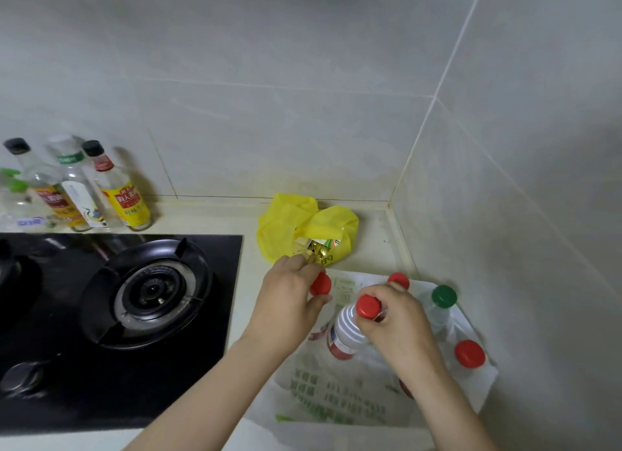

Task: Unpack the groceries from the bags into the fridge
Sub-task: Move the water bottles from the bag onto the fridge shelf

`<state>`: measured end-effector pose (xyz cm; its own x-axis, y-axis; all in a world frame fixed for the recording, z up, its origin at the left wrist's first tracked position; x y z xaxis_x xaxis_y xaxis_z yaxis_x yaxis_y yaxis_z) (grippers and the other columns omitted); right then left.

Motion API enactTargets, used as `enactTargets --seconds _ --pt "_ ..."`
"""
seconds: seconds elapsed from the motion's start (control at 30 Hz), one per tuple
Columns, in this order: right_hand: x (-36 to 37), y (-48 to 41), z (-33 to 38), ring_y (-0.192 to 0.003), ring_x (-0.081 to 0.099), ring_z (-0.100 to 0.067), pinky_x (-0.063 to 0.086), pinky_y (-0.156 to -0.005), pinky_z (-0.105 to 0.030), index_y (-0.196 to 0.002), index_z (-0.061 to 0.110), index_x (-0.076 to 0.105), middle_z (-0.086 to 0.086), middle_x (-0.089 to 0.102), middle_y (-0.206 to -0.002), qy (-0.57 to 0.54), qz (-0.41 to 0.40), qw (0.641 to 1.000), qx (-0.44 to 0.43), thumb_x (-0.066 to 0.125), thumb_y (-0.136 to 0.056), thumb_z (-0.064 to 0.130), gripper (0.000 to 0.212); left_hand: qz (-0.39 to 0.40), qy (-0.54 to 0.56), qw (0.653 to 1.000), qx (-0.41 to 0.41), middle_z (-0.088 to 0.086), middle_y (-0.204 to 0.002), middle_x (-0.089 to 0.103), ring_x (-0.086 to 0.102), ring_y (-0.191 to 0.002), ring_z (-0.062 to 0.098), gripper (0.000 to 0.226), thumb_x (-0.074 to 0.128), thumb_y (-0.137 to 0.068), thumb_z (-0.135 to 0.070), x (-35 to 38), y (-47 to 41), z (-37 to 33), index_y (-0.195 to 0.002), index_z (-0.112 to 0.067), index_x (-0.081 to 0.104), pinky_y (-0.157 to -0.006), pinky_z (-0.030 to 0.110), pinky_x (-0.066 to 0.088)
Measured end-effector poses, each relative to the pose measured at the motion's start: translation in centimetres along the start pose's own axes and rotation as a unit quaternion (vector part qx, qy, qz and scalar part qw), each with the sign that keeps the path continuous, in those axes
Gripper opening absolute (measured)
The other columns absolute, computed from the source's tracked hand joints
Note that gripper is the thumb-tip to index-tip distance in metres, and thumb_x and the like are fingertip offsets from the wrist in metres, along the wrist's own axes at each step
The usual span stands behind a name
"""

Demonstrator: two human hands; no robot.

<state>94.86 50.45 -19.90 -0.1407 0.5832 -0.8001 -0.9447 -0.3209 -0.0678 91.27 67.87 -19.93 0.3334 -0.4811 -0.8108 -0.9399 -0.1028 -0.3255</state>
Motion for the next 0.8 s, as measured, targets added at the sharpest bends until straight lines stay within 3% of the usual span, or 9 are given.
enactTargets --seconds 0.17,0.4,0.57,0.8 --pt "-0.7 2.7 -0.4 -0.081 0.057 -0.004 0.048 -0.074 -0.024 -0.087 0.023 0.069 0.012 0.06 -0.087 -0.017 0.02 1.0 0.015 0.073 -0.075 0.012 0.017 0.056 0.001 0.998 0.004 -0.002 -0.089 0.057 0.05 -0.088 0.02 0.023 0.068 -0.078 -0.033 -0.2 2.5 -1.4 -0.097 -0.018 0.066 -0.077 0.032 0.043" --pt "-0.9 4.6 -1.6 -0.077 0.058 -0.003 0.049 -0.069 -0.021 -0.08 0.029 0.064 0.012 0.061 -0.085 -0.034 0.023 0.999 0.01 0.073 -0.076 0.013 0.018 0.072 0.033 0.997 -0.011 -0.006 -0.084 0.054 0.05 -0.083 0.016 0.021 0.06 -0.073 -0.033 1.2 5.0 -2.3 -0.091 -0.022 0.064 -0.071 0.029 0.045" --pt "-0.4 5.3 -2.2 -0.08 0.057 0.0 0.042 -0.066 -0.009 -0.086 0.028 0.065 0.013 0.062 -0.088 -0.055 0.007 0.998 0.003 0.074 -0.073 0.013 0.022 0.082 0.098 0.991 -0.035 -0.01 -0.088 0.053 0.051 -0.084 0.008 0.02 0.062 -0.073 -0.03 1.7 5.7 -2.3 -0.092 -0.024 0.06 -0.076 0.021 0.044" --pt "0.5 6.4 -3.7 -0.091 0.057 -0.001 0.053 -0.071 -0.028 -0.097 0.027 0.063 0.018 0.059 -0.097 -0.098 0.01 0.995 0.015 0.075 -0.069 0.017 0.032 0.087 0.119 0.986 -0.073 -0.013 -0.095 0.059 0.052 -0.09 0.002 0.024 0.068 -0.079 -0.03 2.3 7.1 -1.8 -0.101 -0.025 0.061 -0.081 0.018 0.045"
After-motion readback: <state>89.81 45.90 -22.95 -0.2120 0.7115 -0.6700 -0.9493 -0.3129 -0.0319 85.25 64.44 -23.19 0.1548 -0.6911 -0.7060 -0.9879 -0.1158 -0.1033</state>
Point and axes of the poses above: each hand's wrist, its own y-axis away from the middle knuckle, its own x-axis out of the palm, z = x × y, the point moved 1 cm from there along -y, towards the middle knuckle
